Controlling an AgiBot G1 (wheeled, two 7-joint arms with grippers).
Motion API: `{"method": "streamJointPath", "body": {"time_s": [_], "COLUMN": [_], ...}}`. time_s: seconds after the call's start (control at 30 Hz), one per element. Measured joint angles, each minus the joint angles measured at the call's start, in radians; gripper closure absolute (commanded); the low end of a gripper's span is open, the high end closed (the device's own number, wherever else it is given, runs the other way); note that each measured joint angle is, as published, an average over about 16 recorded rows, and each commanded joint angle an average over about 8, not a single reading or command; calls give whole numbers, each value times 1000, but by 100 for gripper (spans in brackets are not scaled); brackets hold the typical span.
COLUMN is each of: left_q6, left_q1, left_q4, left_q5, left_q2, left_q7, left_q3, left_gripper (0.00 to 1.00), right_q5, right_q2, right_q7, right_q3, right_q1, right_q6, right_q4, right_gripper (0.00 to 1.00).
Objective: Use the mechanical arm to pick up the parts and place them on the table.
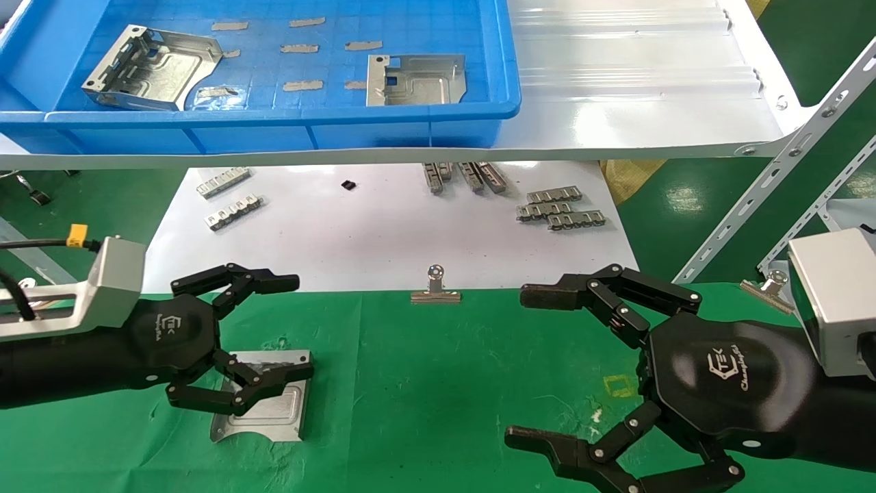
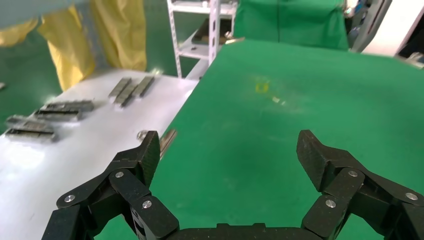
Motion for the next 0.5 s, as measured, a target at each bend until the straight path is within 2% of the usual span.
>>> {"method": "streamJointPath", "body": {"time_s": [0.5], "left_q6": [-23], "left_q1": [142], "left_q4": [-299], "left_q5": [-60], "left_q2": [-56], "left_q7": [-179], "left_q3": [-167], "left_gripper": [0], "right_q5": [0], "right_q2": [0], "right_q7": [0], "right_q3": [0], "right_q1": [0], "right_q6": [0], "right_q4": [0], "right_gripper": [0]}}
